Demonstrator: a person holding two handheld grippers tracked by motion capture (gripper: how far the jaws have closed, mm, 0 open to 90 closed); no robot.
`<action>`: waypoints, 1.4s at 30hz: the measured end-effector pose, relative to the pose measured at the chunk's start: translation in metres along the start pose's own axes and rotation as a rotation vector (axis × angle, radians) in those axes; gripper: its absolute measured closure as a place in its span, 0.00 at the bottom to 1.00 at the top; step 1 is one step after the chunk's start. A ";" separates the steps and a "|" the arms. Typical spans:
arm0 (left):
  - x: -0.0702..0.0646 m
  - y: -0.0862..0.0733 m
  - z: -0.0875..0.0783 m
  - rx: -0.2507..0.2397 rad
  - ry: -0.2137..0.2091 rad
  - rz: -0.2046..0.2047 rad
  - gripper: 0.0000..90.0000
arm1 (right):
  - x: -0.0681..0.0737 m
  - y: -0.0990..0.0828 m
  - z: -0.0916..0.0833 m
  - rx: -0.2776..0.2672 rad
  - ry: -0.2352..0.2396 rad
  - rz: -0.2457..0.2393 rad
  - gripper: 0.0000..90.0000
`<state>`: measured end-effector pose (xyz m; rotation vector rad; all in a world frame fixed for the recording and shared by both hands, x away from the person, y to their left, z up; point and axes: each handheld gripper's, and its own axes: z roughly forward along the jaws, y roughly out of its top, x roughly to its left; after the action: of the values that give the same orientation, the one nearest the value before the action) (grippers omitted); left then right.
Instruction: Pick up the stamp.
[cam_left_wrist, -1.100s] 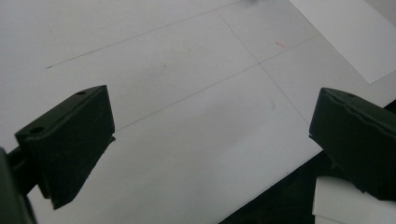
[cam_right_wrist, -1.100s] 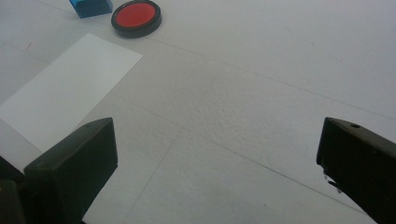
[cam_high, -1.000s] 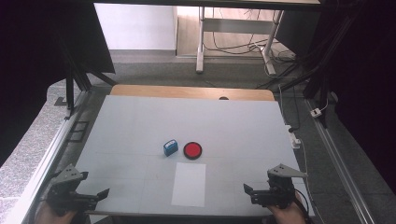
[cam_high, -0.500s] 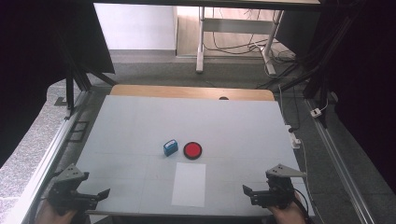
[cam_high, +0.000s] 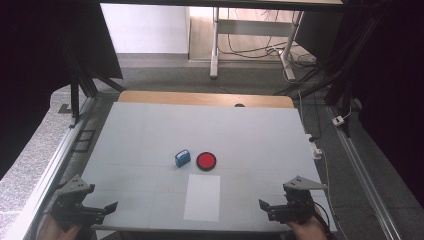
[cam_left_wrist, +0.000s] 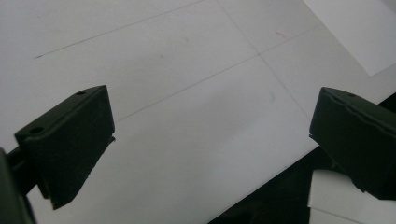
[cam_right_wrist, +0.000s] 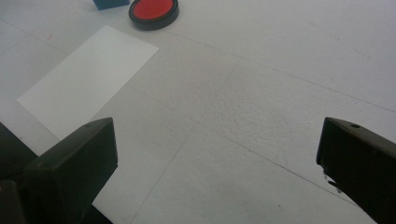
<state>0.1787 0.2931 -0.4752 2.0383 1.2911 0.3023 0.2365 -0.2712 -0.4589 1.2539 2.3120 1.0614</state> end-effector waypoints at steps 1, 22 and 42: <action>-0.001 0.001 -0.001 -0.004 0.001 0.009 0.00 | 0.000 0.000 0.000 -0.002 0.001 -0.001 0.00; -0.006 0.019 0.013 -0.059 -0.065 0.082 0.00 | 0.000 0.000 0.001 0.010 0.013 -0.005 0.00; -0.014 0.049 0.040 -0.077 -0.103 0.119 0.00 | 0.001 0.001 0.002 0.014 0.019 -0.009 0.00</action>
<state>0.2278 0.2510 -0.4692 2.0417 1.0825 0.2930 0.2375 -0.2695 -0.4597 1.2420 2.3405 1.0603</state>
